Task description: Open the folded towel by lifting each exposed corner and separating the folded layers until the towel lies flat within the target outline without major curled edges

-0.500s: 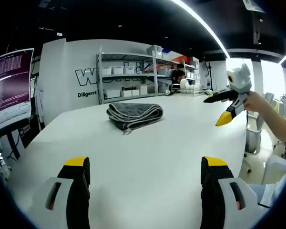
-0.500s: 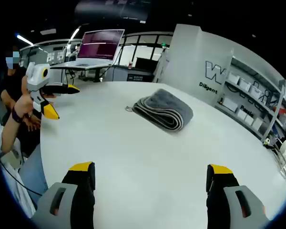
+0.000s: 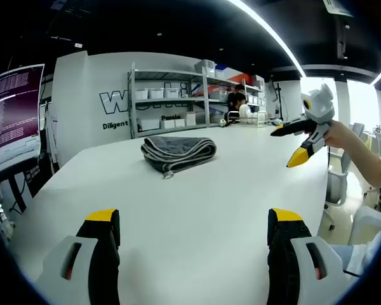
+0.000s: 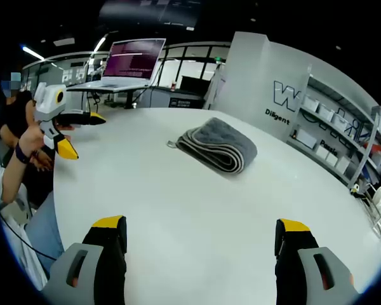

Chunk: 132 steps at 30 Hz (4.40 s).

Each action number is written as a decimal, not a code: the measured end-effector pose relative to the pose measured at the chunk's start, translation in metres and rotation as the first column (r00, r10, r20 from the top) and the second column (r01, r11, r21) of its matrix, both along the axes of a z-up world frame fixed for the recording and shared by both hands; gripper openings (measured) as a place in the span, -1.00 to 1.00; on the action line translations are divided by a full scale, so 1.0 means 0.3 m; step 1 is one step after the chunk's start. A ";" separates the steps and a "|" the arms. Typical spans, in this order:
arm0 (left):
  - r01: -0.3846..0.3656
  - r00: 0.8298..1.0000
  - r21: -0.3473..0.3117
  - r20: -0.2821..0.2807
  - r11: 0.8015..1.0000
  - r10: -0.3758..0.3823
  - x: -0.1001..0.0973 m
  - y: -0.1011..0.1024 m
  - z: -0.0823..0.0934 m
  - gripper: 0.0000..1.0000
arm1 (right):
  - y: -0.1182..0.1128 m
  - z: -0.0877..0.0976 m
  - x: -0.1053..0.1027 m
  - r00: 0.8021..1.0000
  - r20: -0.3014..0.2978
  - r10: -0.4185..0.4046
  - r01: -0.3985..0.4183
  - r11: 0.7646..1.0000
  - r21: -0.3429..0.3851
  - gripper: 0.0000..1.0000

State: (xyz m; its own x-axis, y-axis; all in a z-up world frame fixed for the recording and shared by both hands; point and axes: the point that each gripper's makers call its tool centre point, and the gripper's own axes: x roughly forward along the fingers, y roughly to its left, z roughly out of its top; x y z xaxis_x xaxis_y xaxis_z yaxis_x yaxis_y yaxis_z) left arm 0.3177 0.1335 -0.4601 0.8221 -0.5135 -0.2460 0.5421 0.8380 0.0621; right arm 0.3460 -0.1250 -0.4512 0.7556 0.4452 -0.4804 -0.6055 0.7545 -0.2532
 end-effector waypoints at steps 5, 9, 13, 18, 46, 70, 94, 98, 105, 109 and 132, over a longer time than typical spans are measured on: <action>0.000 1.000 0.001 0.000 1.000 0.000 0.000 0.000 -0.001 0.91 | 0.001 0.000 0.002 1.000 0.000 -0.001 0.001 1.000 -0.003 0.99; -0.003 1.000 0.004 0.002 1.000 0.003 -0.001 0.001 -0.002 0.91 | 0.002 -0.001 0.003 1.000 -0.001 -0.002 0.002 1.000 -0.004 0.99; -0.004 1.000 0.003 0.004 1.000 0.004 -0.003 0.001 -0.002 0.91 | 0.003 -0.003 0.007 1.000 0.003 -0.006 0.006 1.000 -0.007 0.98; -0.009 1.000 0.008 0.010 1.000 0.009 -0.005 0.002 -0.002 0.91 | 0.008 0.002 0.020 1.000 0.015 -0.007 0.008 1.000 -0.019 0.97; -0.035 0.999 0.025 0.027 0.999 0.034 -0.055 0.029 0.008 0.90 | 0.393 0.108 0.389 0.968 0.226 0.106 -0.064 0.980 -0.186 0.41; -0.034 0.999 0.030 0.023 0.999 0.033 -0.069 0.063 0.010 0.90 | 0.581 -0.031 0.618 0.974 0.195 0.113 -0.067 0.971 -0.231 -0.16; -0.024 1.000 -0.001 0.018 1.000 0.024 -0.066 0.071 0.008 0.88 | 0.599 -0.076 0.628 0.998 0.045 0.050 -0.051 0.998 0.023 -0.61; -0.022 1.000 -0.004 0.018 1.000 0.022 -0.070 0.070 0.009 0.88 | 0.588 -0.059 0.630 0.997 0.044 0.058 -0.062 0.992 0.107 -0.84; -0.018 1.000 -0.008 0.020 1.000 0.019 -0.069 0.060 0.015 0.88 | 0.564 -0.048 0.613 0.998 0.014 0.065 -0.066 0.978 0.200 -0.89; -0.016 1.000 -0.007 0.019 1.000 0.016 -0.070 0.055 0.014 0.88 | 0.556 -0.030 0.607 0.999 -0.029 0.041 -0.029 0.943 0.332 -0.91; -0.011 1.000 -0.015 0.026 1.000 0.012 -0.073 0.041 0.030 0.87 | 0.551 -0.028 0.533 0.986 -0.143 0.081 -0.002 0.876 0.481 -0.88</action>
